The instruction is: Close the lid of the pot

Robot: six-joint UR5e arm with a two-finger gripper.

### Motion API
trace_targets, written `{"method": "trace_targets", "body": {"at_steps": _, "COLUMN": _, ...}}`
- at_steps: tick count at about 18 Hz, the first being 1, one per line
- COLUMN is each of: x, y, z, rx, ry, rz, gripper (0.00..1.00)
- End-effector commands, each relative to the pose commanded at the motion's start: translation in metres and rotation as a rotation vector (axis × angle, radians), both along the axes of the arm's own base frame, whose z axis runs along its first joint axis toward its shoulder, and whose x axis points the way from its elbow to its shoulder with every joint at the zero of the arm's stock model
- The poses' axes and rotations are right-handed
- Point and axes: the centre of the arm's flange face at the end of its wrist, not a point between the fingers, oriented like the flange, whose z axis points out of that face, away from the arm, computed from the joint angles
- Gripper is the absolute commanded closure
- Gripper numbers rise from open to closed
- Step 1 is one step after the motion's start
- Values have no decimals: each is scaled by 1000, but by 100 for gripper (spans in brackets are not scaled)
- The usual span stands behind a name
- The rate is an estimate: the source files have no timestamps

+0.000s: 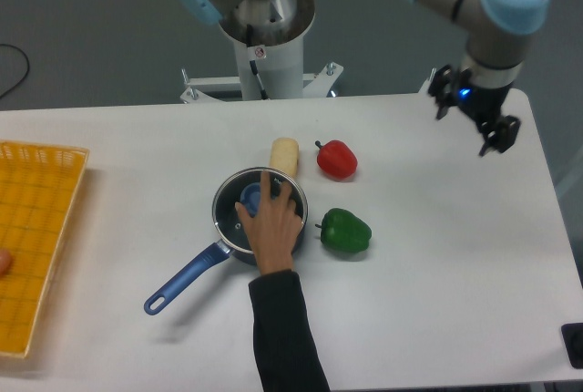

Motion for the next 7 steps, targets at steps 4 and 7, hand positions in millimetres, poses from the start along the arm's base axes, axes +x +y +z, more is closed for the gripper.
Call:
{"method": "trace_targets", "body": {"at_steps": 4, "x": -5, "y": -21, "z": -1, "rx": 4, "ry": -4, "rz": 0, "gripper": 0}}
{"method": "trace_targets", "body": {"at_steps": 7, "x": -1, "y": -21, "z": -9, "rx": 6, "ry": -19, "rz": 1, "gripper": 0}}
